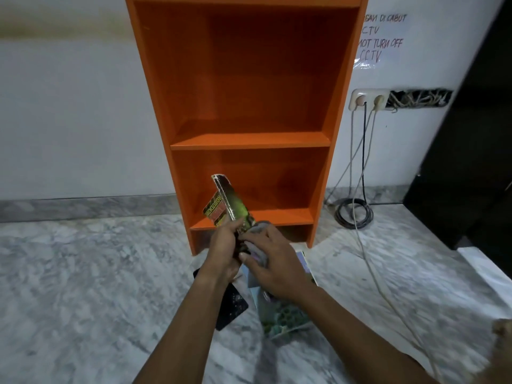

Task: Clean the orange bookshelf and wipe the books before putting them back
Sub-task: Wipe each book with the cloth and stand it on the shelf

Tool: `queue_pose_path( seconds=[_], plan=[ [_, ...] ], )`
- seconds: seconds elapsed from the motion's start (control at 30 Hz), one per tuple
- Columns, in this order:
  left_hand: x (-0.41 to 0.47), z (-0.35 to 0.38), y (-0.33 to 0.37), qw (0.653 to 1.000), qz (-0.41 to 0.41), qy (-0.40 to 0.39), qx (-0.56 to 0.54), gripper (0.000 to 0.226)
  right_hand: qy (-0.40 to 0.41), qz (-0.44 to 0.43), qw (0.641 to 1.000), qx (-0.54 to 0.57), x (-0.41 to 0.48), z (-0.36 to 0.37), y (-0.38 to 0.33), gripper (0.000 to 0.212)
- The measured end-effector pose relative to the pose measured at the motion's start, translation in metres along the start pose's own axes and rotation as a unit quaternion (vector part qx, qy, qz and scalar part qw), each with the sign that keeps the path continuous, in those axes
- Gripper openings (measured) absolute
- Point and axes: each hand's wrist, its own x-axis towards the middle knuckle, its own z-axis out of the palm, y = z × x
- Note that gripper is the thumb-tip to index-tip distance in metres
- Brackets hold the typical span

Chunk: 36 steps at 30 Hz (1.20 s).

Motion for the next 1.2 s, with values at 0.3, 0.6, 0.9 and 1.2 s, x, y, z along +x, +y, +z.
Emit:
queue_pose_path(
  seconds=[0.3,0.6,0.9,1.2],
  plan=[
    [-0.012,0.001,-0.005,0.990,-0.039,-0.111,0.078,0.030,0.191,0.186,0.957,0.117,0.027,-0.015,0.017,0.033],
    [-0.007,-0.003,0.004,0.994,-0.035,-0.098,0.033,0.034,0.035,0.467,0.817,0.337,-0.001,-0.011,0.065,0.035],
    [0.001,-0.033,0.023,0.996,-0.002,-0.024,0.085,0.026,0.002,0.370,0.729,0.577,0.003,-0.029,0.071,0.047],
    [-0.015,-0.071,0.037,0.938,-0.065,-0.078,0.332,0.041,0.104,0.309,0.833,0.447,0.050,-0.046,0.058,0.028]
  ],
)
